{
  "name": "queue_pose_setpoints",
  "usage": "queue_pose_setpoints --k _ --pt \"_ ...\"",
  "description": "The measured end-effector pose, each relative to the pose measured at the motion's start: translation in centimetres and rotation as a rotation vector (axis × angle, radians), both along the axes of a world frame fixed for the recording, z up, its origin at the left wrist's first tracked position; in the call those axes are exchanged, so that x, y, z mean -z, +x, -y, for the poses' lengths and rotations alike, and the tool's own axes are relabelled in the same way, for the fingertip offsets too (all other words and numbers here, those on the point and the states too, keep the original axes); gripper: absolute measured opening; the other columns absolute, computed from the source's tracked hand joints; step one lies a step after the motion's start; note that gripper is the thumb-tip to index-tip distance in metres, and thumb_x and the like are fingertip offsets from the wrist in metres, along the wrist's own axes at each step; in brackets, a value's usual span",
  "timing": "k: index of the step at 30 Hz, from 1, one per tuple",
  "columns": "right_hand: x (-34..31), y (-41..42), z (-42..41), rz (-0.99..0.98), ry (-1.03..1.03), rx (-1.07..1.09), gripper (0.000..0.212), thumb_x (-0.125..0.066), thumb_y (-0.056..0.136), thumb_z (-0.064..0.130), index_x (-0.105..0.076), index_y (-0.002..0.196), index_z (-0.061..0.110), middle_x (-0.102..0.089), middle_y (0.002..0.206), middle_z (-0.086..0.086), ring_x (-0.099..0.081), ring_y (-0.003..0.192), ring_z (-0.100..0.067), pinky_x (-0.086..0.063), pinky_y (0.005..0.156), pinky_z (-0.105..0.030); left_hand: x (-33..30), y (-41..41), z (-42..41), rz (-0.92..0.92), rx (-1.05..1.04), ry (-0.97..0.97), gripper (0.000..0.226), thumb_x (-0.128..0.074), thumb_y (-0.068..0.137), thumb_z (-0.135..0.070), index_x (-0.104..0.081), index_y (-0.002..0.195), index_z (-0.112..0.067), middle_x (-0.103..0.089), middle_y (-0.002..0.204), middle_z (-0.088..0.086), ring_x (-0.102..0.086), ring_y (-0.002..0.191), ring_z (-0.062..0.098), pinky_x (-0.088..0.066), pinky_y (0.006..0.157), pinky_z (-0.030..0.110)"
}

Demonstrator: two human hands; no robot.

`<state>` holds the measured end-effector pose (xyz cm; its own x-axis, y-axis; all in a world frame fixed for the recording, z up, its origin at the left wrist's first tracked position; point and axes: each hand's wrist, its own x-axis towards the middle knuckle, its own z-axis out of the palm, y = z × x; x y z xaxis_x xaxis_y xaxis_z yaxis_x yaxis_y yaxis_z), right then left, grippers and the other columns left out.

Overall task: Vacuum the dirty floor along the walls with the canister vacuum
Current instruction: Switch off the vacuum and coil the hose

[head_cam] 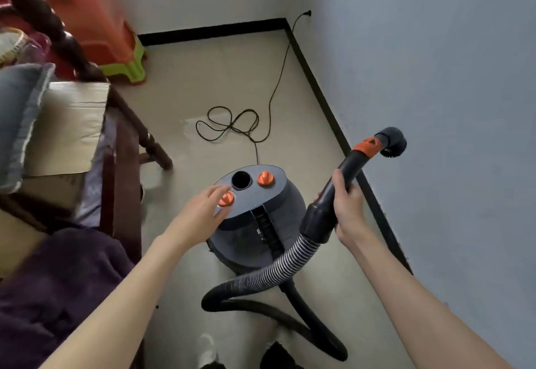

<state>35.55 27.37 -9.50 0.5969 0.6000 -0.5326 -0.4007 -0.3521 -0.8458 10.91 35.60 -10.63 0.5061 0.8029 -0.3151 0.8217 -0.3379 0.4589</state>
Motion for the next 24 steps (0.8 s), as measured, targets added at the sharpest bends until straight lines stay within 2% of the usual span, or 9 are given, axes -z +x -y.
queue_pose_setpoints --k 6,9,12,15,18,20,22,24 --pt "7.1 -1.7 -2.8 -0.037 -0.115 0.067 0.026 -0.054 0.098 0.036 -0.052 0.094 0.010 -0.059 0.066 -0.006 -0.060 0.054 -0.017 -0.051 0.048 -0.026 6.9 1.9 -8.1 0.008 0.117 -0.049 0.049 -0.048 0.098 -0.017 -0.036 0.146 -0.018 -0.037 0.148 0.000 -0.036 0.134 0.019 -0.027 0.108 0.026" --pt "10.8 -3.2 -3.6 -0.073 -0.165 0.091 0.030 -0.053 0.099 0.037 -0.053 0.099 0.007 -0.061 0.067 -0.006 -0.061 0.055 -0.017 -0.051 0.051 -0.027 10.4 3.7 -10.9 0.038 0.210 -0.072 0.049 -0.049 0.098 -0.018 -0.036 0.146 -0.015 -0.037 0.149 0.001 -0.037 0.134 0.020 -0.027 0.107 0.025" --pt "13.8 -4.5 -4.3 -0.087 -0.204 0.158 0.030 -0.053 0.098 0.039 -0.053 0.094 0.009 -0.063 0.064 -0.004 -0.062 0.054 -0.015 -0.051 0.052 -0.027 13.7 6.0 -12.8 0.067 0.339 -0.067 0.052 -0.050 0.098 -0.019 -0.033 0.147 -0.014 -0.032 0.152 0.002 -0.034 0.137 0.020 -0.024 0.108 0.024" --pt "16.2 -5.1 -4.9 -0.074 -0.218 0.231 0.027 -0.054 0.098 0.036 -0.052 0.090 0.010 -0.062 0.060 -0.002 -0.061 0.049 -0.013 -0.050 0.047 -0.024 16.5 8.3 -13.8 0.112 0.440 -0.094 0.053 -0.052 0.097 -0.020 -0.035 0.147 -0.016 -0.031 0.153 0.000 -0.045 0.126 0.023 -0.030 0.103 0.026" --pt "18.0 -5.0 -5.3 -0.079 -0.240 0.265 0.027 -0.055 0.097 0.038 -0.053 0.089 0.012 -0.062 0.061 -0.003 -0.060 0.051 -0.015 -0.051 0.052 -0.028 18.5 9.8 -14.2 0.166 0.477 -0.103 0.042 -0.054 0.095 -0.017 -0.049 0.137 -0.012 -0.043 0.143 0.000 -0.051 0.115 0.024 -0.034 0.092 0.022" --pt "18.9 -5.3 -5.5 -0.083 -0.243 0.273 0.026 -0.055 0.097 0.038 -0.054 0.091 0.012 -0.062 0.061 -0.002 -0.060 0.052 -0.014 -0.051 0.055 -0.029 19.1 10.1 -14.6 0.221 0.476 -0.116 0.035 -0.057 0.093 -0.012 -0.058 0.128 -0.007 -0.050 0.135 0.005 -0.052 0.116 0.025 -0.038 0.094 0.026" --pt "19.7 -5.6 -5.7 -0.089 -0.239 0.273 0.025 -0.055 0.097 0.038 -0.056 0.095 0.012 -0.063 0.059 0.000 -0.061 0.053 -0.014 -0.051 0.057 -0.030 19.5 9.9 -15.2 0.258 0.496 -0.136 0.035 -0.059 0.091 -0.006 -0.059 0.125 -0.003 -0.053 0.130 0.009 -0.053 0.115 0.028 -0.041 0.096 0.034" --pt "20.1 -6.0 -6.0 -0.104 -0.243 0.275 0.026 -0.056 0.096 0.040 -0.056 0.094 0.013 -0.064 0.058 0.001 -0.062 0.055 -0.015 -0.052 0.060 -0.033 19.6 9.7 -15.6 0.281 0.524 -0.129 0.034 -0.061 0.089 -0.003 -0.061 0.123 -0.001 -0.056 0.128 0.011 -0.055 0.113 0.028 -0.042 0.096 0.036"
